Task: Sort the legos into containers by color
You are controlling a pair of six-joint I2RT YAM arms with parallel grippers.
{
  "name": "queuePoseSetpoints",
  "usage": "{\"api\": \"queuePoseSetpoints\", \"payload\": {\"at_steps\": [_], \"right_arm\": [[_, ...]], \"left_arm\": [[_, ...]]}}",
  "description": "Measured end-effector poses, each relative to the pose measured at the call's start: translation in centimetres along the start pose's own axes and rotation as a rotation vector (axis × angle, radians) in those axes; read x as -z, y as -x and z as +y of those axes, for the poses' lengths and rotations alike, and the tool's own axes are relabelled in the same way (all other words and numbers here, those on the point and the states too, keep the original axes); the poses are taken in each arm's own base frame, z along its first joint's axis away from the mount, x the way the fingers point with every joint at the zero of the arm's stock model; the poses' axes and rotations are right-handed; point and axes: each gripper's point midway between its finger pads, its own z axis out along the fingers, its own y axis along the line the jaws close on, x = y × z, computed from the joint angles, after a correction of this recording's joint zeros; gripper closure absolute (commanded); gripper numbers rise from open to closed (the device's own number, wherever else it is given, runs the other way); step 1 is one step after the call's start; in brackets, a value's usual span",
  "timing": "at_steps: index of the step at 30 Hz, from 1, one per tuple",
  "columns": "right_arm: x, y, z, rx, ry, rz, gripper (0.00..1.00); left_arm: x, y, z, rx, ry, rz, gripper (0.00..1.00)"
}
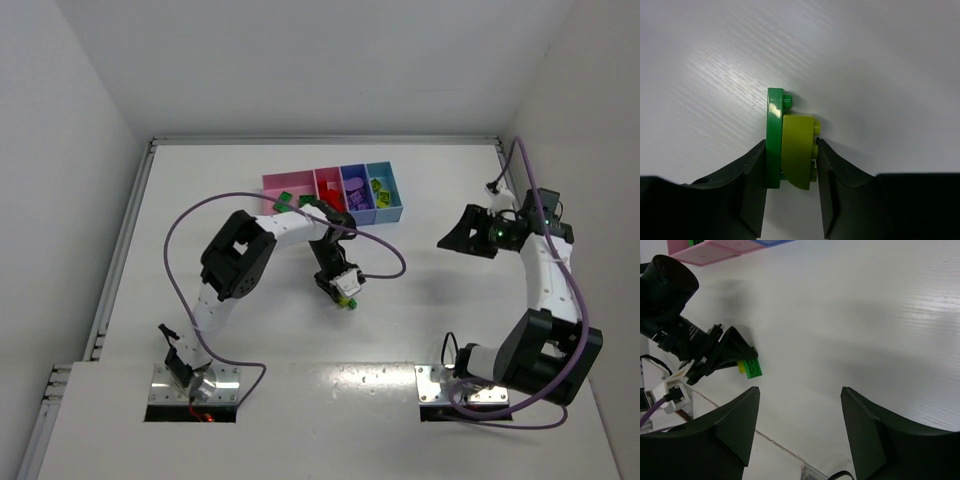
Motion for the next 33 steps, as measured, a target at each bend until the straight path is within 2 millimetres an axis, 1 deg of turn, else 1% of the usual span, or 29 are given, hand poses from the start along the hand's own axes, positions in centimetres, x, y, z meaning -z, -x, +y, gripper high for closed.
{"api": "queuePoseSetpoints", "payload": {"at_steps": [2,3,5,7,9,11,13,14,16,19,21,23,25,28,31,33], "right_arm": [[0.0,0.0,0.1,-0.001,0.007,-0.001,0.33],[0.0,0.1,0.2,-0.001,0.013,-0.003,0.33],[-0.2,0.2,0.4,-0.005,0.024,-0.006,0.33],[-0.3,0.6,0.7,-0.015,0.042,-0.017,0.33],[-0.5,1.3,1.2,-0.03,0.066,-0.043,0.33],[-0.9,2.0,1.7,-0.038,0.092,-0.064,0.33],[-1.5,2.5,2.6,-0.052,0.131,-0.073,0.33],[-1.9,2.7,3.2,-0.06,0.156,-0.074,0.33],[-2.8,3.2,4.2,-0.07,0.193,-0.073,0.33],[-4.4,3.6,6.2,-0.076,0.257,-0.057,0.33],[-5.5,3.8,7.5,-0.082,0.296,-0.043,0.33],[-6.7,3.8,8.9,-0.089,0.334,-0.022,0.33],[-7.5,3.9,10.4,-0.087,0.371,-0.002,0.32],[-8.1,4.5,13.1,-0.051,0.426,0.011,0.31],[-8.1,5.5,15.8,0.005,0.483,-0.001,0.31],[-7.9,6.1,17.1,0.036,0.512,-0.016,0.31]], "left_arm": [[0.1,0.0,0.5,0.028,0.029,0.002,0.8],[0.1,0.0,0.9,0.064,0.056,0.003,0.87],[0.3,-0.1,1.5,0.128,0.105,0.009,0.93],[0.8,-0.3,2.3,0.245,0.176,0.0,0.96],[1.5,0.0,3.2,0.388,0.266,-0.025,0.96],[2.9,0.5,4.1,0.529,0.391,-0.052,0.96],[5.0,1.5,4.7,0.631,0.524,-0.089,0.96],[6.5,2.4,5.1,0.691,0.612,-0.113,0.96],[9.6,4.4,6.3,0.752,0.768,-0.173,0.96],[14.9,7.9,8.4,0.777,1.008,-0.274,0.96],[17.8,9.9,9.1,0.774,1.143,-0.326,0.96],[20.1,11.5,9.6,0.776,1.257,-0.366,0.96],[21.8,12.0,9.9,0.798,1.356,-0.389,0.96],[22.6,11.7,10.0,0.843,1.439,-0.392,0.96],[22.3,10.5,9.5,0.894,1.48,-0.371,0.96],[22.0,10.1,9.3,0.913,1.488,-0.362,0.96]]}}
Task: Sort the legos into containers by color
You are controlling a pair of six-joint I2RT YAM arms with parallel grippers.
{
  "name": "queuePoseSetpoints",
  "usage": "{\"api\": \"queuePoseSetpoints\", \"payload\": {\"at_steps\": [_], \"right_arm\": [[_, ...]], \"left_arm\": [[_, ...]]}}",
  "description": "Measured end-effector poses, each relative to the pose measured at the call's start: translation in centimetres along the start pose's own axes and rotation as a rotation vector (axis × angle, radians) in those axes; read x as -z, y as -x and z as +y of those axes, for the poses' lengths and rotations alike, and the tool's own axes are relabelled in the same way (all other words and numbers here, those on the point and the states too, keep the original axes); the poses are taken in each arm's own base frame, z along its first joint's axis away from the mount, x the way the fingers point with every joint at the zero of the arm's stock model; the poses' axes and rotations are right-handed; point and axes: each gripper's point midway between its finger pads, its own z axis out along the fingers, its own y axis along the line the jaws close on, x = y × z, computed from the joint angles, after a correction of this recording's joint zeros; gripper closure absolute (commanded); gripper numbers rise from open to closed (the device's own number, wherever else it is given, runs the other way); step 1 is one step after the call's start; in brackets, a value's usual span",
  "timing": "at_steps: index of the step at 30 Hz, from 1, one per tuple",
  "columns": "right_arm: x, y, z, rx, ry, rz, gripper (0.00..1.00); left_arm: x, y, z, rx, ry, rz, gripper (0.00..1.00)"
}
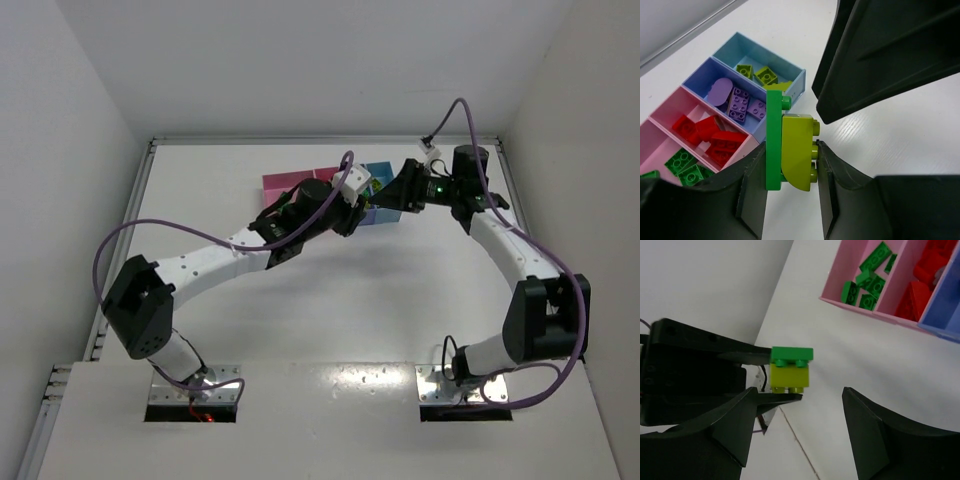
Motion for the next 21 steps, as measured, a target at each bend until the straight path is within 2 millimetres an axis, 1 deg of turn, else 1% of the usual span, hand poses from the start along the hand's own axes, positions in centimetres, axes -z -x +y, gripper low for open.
{"api": "queuePoseSetpoints", "payload": {"at_steps": [4,10,16,21], "right_arm": [[-0.3,0.6,0.9,0.029,0.025,-0.009,0.3],[-0.3,0.6,1.0,0.026,0.027,-0.008,0.28],[-0.3,0.5,1.1,0.025,0.03,-0.007,0.27],[-0.6,0.1,1.9,0.028,0.058,0.01,0.27]], "left_arm": [[0.1,-0.1,0.2,0.005,0.017,0.002,0.96],[0.4,0.4,0.2,0.013,0.018,-0.012,0.96],[0.4,0.5,0.0,0.03,0.011,-0.014,0.96],[0.4,0.5,-0.2,0.031,0.004,-0.015,0.96]]}}
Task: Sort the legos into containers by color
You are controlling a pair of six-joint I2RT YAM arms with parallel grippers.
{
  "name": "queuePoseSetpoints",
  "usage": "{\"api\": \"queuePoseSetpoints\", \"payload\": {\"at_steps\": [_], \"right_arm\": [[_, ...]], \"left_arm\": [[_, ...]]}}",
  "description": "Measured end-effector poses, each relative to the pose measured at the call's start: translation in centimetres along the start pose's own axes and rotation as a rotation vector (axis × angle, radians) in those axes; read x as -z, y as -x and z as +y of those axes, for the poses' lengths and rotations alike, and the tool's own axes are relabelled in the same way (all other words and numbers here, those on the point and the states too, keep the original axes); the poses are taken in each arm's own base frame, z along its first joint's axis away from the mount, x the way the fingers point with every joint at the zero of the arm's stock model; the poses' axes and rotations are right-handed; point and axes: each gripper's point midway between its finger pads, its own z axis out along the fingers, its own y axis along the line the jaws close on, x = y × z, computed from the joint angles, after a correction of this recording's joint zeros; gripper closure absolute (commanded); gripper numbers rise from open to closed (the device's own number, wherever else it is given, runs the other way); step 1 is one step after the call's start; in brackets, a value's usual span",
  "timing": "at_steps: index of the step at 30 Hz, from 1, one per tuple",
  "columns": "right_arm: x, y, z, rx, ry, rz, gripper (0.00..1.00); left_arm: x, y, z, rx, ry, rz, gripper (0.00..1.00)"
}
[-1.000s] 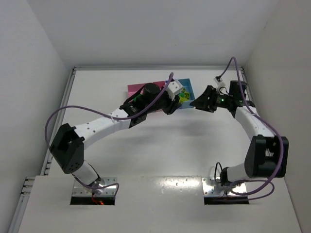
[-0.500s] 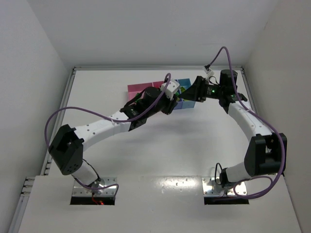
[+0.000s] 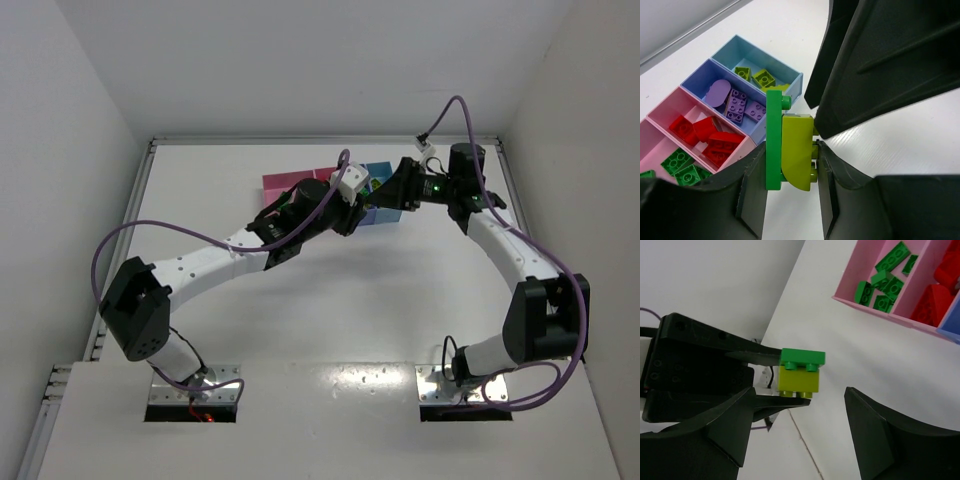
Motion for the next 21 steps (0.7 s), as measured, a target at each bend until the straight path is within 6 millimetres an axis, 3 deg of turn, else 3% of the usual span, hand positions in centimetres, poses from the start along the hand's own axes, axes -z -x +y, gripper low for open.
{"api": "queuePoseSetpoints", "payload": {"at_steps": [7,13,21], "right_arm": [[-0.5,-0.7,1.4,0.012,0.055,0.033,0.42],[-0.7,-0.5,1.3,0.015,0.059,0.027,0.55],[-0.9,-0.6,1.2,-0.008,0.068,0.036,0.55]], "left_arm": [[0.0,0.0,-0.2,0.0,-0.01,0.0,0.96],[0.1,0.4,-0.4,0.0,-0.02,-0.015,0.96],[0.1,0.6,-0.6,-0.001,-0.032,-0.02,0.96]]}}
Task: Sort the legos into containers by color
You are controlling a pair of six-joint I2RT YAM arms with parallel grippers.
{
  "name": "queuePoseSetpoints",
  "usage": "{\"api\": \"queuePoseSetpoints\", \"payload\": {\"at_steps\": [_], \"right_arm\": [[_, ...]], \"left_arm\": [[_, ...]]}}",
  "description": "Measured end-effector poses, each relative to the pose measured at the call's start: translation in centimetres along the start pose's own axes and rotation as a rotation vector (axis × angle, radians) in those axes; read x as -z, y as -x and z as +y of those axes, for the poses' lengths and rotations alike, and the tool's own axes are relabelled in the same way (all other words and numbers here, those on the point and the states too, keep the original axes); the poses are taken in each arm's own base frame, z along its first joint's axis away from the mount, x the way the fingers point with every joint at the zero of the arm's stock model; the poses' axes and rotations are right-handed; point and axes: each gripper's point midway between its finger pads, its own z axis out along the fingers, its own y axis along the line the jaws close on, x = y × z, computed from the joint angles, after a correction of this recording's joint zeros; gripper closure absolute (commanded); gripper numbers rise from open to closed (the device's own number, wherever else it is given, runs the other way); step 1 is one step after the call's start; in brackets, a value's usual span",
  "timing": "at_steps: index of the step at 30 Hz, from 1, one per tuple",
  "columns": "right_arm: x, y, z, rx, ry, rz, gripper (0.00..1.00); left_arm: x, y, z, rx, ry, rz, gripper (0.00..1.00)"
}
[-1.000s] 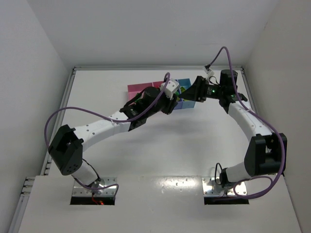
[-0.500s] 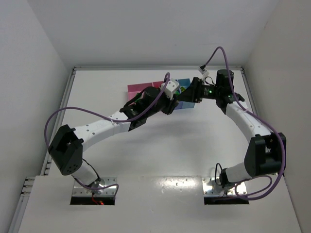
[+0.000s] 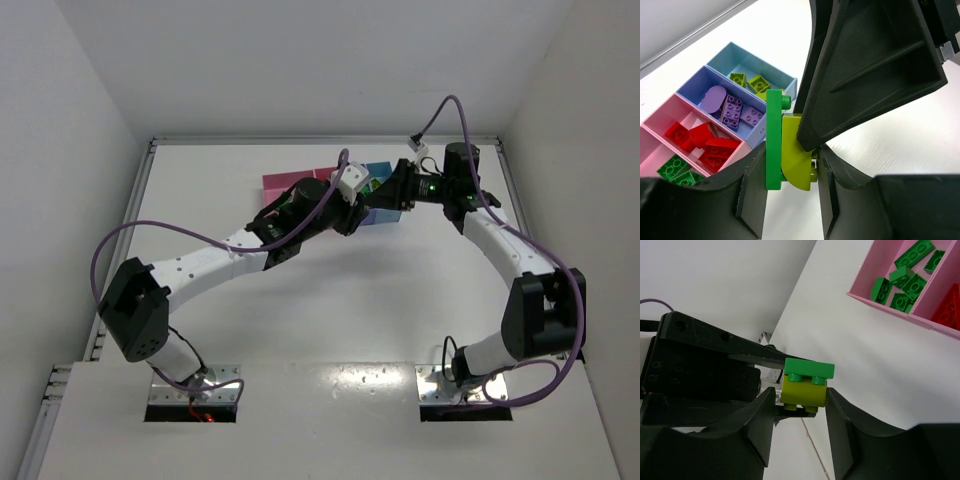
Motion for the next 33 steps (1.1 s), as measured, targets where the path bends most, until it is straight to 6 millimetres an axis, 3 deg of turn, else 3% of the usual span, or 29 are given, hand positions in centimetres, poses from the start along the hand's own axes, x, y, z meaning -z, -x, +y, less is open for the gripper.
{"api": "queuePoseSetpoints", "payload": {"at_steps": [2,6,8,9,11,12,14,18,23,28,33], "right_arm": [[0.0,0.0,0.0,0.0,0.003,0.0,0.58],[0.0,0.1,0.0,-0.011,0.003,-0.004,0.76],[0.0,0.2,0.0,-0.014,0.005,-0.005,0.85],[-0.1,0.2,0.1,-0.015,0.009,-0.005,0.87],[-0.1,0.2,0.1,-0.017,0.019,-0.005,0.93],[-0.1,0.2,0.3,-0.019,0.03,-0.001,0.94],[-0.2,0.1,0.5,-0.017,0.049,0.007,0.96],[0.0,0.1,1.0,-0.015,0.076,0.015,0.97],[0.4,0.0,1.3,-0.003,0.104,0.027,0.97],[1.0,-0.5,1.5,0.044,0.143,0.055,0.96],[1.6,-1.3,2.5,0.131,0.217,0.108,0.96]], "left_arm": [[0.0,0.0,0.0,0.0,-0.001,0.0,0.96],[0.0,0.2,0.0,0.0,0.0,-0.007,0.94],[0.0,0.3,0.0,0.0,0.0,-0.008,0.8],[0.0,0.3,0.0,0.0,0.0,-0.009,0.59],[0.1,0.4,0.1,0.0,0.003,-0.012,0.37],[0.1,0.4,0.0,0.003,-0.002,-0.013,0.21],[0.1,0.3,-0.3,0.008,-0.014,-0.009,0.09],[0.8,0.2,-1.3,0.015,-0.071,0.008,0.07],[3.5,0.2,-2.3,0.028,-0.206,0.044,0.07],[6.5,0.3,-0.4,0.045,-0.319,0.077,0.07],[8.1,-0.1,1.7,0.157,-0.45,0.113,0.16]]}}
